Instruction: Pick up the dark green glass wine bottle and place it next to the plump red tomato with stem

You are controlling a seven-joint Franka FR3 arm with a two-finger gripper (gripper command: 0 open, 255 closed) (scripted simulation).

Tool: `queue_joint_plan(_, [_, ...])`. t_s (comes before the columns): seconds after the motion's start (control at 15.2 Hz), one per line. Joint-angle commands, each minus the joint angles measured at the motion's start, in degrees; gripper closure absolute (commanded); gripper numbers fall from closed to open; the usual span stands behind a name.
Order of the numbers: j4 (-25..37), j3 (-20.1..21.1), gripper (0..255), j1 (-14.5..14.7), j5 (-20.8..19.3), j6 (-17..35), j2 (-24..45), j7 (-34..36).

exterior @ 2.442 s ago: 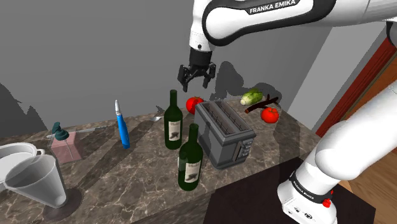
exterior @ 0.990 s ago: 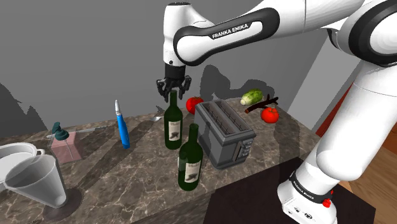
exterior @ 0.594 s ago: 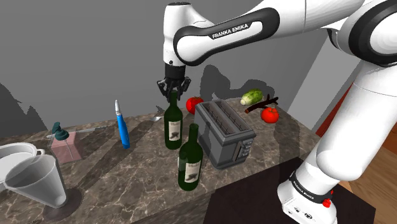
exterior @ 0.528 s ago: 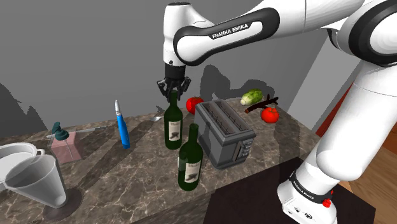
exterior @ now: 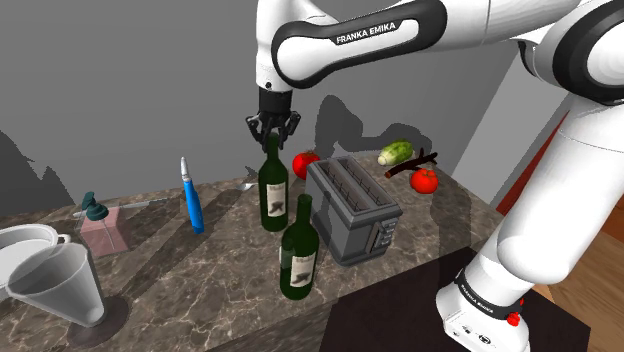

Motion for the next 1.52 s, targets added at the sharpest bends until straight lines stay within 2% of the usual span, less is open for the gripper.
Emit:
queue_joint_plan(0.0, [1.0, 0.0, 255, 0.0, 0.2, -1.3, -0.4, -0.2])
queue_joint_plan(1.45, [18.9, 0.4, 255, 0.6, 0.2, -18.5, 0.4, -1.0])
